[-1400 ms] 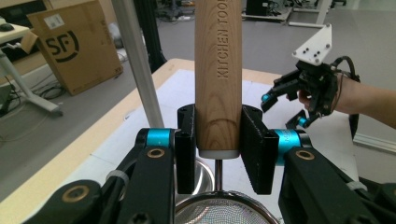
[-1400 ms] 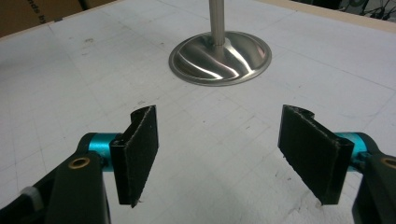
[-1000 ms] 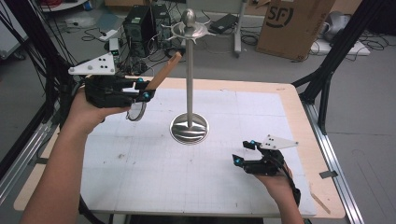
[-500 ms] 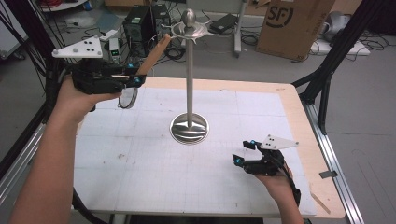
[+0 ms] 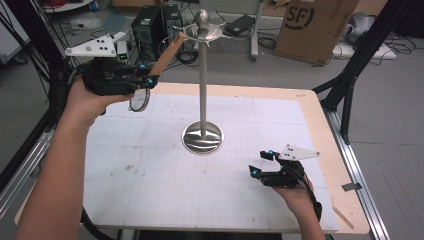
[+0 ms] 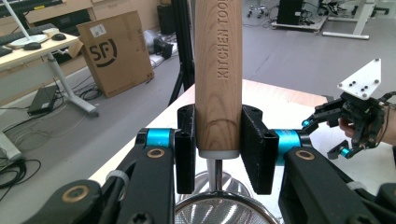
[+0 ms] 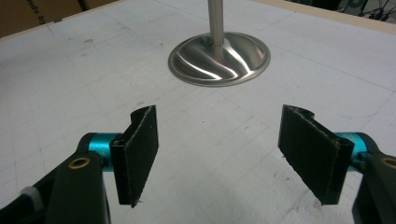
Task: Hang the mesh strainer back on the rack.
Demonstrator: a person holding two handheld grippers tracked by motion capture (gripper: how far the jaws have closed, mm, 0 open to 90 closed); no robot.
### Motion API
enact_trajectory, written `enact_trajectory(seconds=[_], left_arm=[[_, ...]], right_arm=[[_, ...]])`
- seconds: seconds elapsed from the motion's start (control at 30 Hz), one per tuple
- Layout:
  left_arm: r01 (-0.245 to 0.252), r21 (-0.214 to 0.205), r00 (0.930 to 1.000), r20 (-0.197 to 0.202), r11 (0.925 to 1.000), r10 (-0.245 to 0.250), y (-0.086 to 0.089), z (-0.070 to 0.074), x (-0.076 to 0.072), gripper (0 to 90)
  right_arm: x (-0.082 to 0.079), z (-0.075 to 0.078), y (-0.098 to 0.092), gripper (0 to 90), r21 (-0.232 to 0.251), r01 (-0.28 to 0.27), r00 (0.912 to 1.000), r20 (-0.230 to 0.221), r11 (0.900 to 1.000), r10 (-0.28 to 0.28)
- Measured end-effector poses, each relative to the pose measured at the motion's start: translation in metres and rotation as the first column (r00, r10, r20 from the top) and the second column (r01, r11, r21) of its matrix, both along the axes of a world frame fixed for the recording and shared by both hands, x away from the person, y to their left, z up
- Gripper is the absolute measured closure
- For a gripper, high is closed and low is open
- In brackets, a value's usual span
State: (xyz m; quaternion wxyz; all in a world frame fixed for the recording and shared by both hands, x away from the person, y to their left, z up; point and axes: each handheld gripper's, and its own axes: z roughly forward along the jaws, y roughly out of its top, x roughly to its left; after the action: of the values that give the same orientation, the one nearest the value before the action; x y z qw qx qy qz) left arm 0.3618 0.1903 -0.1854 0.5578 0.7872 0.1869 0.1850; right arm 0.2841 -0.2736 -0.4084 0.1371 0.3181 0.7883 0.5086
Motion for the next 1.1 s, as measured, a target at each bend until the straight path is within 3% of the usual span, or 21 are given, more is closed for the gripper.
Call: enact_trajectory(seconds=[0.27, 0.67, 0.83, 1.1], left_arm=[[-0.007, 0.019, 1.0, -0.002, 0.9998, 0.007, -0.013, -0.005, 0.005, 68.7], [-0.03, 0.082, 0.9994, -0.015, 0.9961, 0.032, -0.038, -0.014, 0.013, 68.5], [-0.037, 0.082, 0.9989, -0.027, 0.996, 0.039, -0.046, -0.018, 0.017, 68.4], [-0.033, 0.094, 0.9993, -0.014, 0.995, 0.035, -0.054, -0.021, 0.018, 66.6]], right_arm=[[0.0, 0.001, -0.001, 28.2, 0.003, 0.001, 1.0, 0.003, 1.0, -0.001], [0.0, 0.001, -0.001, 28.2, 0.003, 0.0, 1.0, 0.004, 1.0, 0.0], [0.0, 0.001, -0.002, 28.2, 0.004, 0.003, 1.0, 0.005, 1.0, -0.003], [0.0, 0.001, -0.001, 28.2, 0.004, 0.001, 1.0, 0.007, 1.0, -0.001]])
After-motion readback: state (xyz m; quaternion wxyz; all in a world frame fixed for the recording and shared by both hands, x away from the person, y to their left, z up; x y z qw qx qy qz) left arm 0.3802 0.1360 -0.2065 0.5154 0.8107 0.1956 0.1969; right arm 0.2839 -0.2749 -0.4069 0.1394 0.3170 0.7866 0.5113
